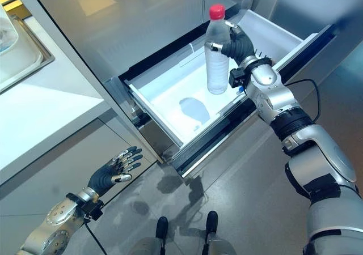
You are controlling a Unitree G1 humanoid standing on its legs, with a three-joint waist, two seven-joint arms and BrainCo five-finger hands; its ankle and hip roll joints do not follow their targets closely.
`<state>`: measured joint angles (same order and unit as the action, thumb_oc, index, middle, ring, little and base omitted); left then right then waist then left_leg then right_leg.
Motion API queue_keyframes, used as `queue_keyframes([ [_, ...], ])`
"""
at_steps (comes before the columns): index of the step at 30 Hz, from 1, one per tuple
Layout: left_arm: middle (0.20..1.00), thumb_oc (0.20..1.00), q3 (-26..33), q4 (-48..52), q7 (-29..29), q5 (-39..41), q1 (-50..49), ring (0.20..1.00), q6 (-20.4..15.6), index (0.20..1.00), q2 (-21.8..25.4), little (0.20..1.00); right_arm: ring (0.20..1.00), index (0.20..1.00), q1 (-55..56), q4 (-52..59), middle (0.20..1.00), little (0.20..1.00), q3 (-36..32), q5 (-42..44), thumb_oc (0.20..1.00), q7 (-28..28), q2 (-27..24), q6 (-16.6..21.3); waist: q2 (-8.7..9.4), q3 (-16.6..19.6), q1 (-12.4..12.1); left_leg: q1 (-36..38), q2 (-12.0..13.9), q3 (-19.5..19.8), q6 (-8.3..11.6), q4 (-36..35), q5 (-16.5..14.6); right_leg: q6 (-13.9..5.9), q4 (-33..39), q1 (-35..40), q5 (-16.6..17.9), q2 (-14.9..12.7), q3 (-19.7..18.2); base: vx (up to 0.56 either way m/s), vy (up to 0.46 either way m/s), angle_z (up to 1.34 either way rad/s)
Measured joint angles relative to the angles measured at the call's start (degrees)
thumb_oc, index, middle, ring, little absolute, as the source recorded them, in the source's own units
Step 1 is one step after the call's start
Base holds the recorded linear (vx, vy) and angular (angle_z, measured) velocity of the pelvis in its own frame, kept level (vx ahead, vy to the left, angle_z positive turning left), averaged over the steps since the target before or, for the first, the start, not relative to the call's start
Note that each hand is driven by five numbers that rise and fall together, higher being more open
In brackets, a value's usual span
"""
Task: Take the drinks into the refrigerator
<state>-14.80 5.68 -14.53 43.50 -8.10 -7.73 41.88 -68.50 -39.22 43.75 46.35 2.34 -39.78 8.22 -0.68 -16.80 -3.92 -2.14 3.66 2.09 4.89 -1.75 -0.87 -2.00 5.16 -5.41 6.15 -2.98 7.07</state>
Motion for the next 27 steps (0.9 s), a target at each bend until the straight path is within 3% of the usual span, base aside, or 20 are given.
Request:
queue_keyframes([
  [7,1.000,1.000,-0.98,0.03,1.08,-0.26,1.29,1.000,-1.10,1.000,2.73,1.000,0.200,0.200,0.40,-1.66,0.200,0.200,2.46,-6.80,0.200,2.13,-0.06,-0.76,0.31,-3.62,0.01,-1.85,-0.09,1.28,0.08,0.55,0.04,0.04,-0.06,-0.98,0.03,-0.12,1.14,-0.02,-0.010,0.08],
  [16,1.000,1.000,-2.63,0.04,1.95,-2.27,3.43,1.000,-2.80,1.000,3.66,1.000,0.200,0.200,-0.20,-2.39,0.200,0.200,2.66,-14.07,0.200,2.98,-0.87,-1.14,0.65,-4.31,-0.25,-3.91,-0.13,1.39,0.12,1.21,0.07,0.03,-0.71,-2.89,0.01,-0.21,1.45,-0.02,-0.012,0.02],
  [22,1.000,1.000,-3.39,0.06,2.35,-4.55,4.67,1.000,-3.15,1.000,4.25,1.000,0.200,0.200,-6.06,-7.36,0.200,0.200,7.66,-24.92,0.200,3.80,-0.52,-1.17,1.06,-5.49,-0.30,-5.63,-0.19,1.97,0.27,2.40,0.16,0.03,-1.60,-4.20,0.01,-0.29,1.79,-0.03,-0.010,0.04],
  [27,1.000,1.000,-4.01,0.06,2.51,-5.94,4.21,1.000,-3.13,1.000,4.27,1.000,0.200,0.200,-9.63,-10.93,0.200,0.200,8.78,-33.65,0.200,4.27,-0.13,-1.33,1.52,-7.26,-1.83,-7.73,-0.20,2.83,0.49,3.50,0.34,0.05,-2.92,-6.24,0.01,-0.30,2.02,-0.05,-0.016,0.04],
])
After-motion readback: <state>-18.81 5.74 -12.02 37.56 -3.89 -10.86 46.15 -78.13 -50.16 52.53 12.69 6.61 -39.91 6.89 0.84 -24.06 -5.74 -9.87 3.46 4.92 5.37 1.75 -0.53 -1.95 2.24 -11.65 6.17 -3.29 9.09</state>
